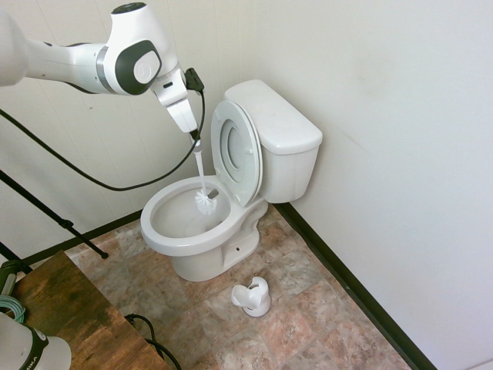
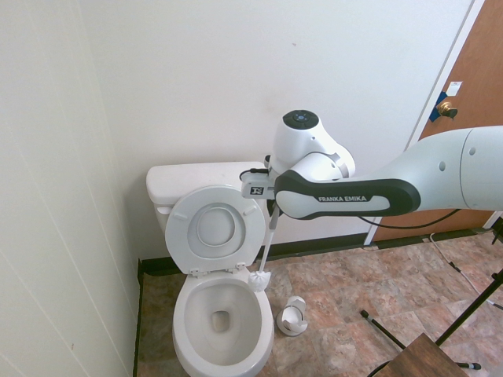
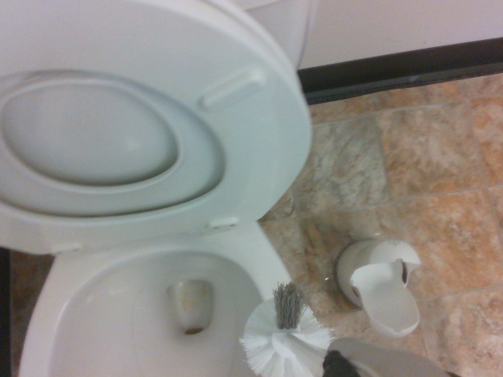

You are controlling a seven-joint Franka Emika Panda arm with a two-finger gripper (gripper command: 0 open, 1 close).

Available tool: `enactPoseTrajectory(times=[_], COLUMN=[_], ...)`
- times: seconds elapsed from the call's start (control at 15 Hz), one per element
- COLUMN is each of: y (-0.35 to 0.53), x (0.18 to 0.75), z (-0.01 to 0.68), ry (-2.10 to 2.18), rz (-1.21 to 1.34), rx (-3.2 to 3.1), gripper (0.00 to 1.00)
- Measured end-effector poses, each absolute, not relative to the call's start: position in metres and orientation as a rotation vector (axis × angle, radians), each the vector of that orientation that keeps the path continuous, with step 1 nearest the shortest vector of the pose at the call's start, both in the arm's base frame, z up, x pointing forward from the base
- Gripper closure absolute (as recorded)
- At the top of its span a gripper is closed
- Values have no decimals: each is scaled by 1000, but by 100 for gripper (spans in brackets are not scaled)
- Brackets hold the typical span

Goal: Clean the toilet

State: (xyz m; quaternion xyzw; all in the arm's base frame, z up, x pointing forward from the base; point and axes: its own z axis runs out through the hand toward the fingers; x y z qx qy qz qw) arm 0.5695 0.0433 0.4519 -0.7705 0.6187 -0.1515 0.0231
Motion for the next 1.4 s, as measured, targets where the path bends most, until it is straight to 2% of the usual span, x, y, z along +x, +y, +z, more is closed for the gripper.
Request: enactPoseTrajectory(times=[0.73,0.93,1.4], y=[-97,-97,-93], x=[547,546,549], z=[416,406,314], ry=[2165,2154,2172], rz=[-527,-556,-513], rx=[-2265,-2296,-2305], gripper=[100,100,100])
